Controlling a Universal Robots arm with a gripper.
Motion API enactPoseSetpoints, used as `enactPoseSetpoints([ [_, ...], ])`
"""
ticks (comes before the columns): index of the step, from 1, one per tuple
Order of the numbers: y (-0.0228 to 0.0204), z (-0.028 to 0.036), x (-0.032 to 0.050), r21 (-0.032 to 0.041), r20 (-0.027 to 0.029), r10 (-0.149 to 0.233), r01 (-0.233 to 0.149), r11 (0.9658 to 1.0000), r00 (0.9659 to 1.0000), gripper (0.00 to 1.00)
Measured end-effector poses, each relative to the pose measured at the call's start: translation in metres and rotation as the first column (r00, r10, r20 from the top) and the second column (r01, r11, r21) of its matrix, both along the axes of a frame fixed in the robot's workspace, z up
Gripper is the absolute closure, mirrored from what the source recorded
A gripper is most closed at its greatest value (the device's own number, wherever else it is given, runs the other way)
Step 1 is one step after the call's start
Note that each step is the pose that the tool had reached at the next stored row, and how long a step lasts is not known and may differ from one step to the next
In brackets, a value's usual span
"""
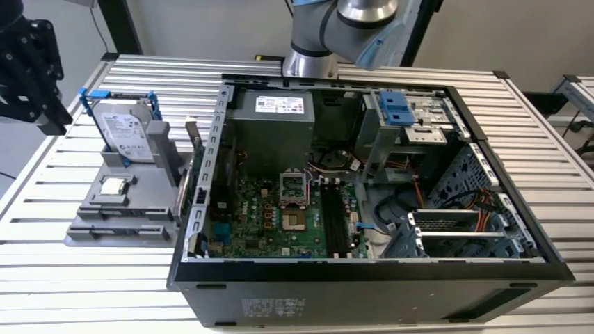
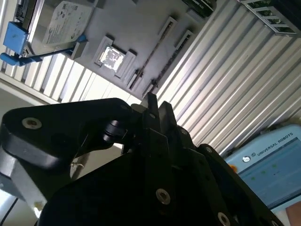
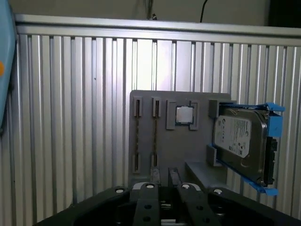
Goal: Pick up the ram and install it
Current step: 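Pick up the ram and move it above insertion slot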
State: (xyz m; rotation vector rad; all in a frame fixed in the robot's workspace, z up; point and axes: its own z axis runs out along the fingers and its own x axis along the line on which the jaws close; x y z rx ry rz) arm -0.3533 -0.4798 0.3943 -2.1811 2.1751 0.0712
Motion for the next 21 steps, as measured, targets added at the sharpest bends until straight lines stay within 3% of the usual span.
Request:
enactPoseSetpoints([
  [9,-0.0009,-0.0002,0.0,0.0,0.0,0.0,0.0,1.0,1.0,0.0],
  [13,-0.0009,-0.0033,-0.0001,-0.0018,-0.0165,-0.002,0.002,1.0,0.9999,0.0],
  [16,-0.0009,-0.006,0.0,-0.0023,-0.0169,-0.002,0.002,1.0,0.9999,0.0],
  [21,-0.0009,-0.0148,0.0,-0.0035,-0.0129,-0.002,0.002,1.0,0.9999,0.0],
])
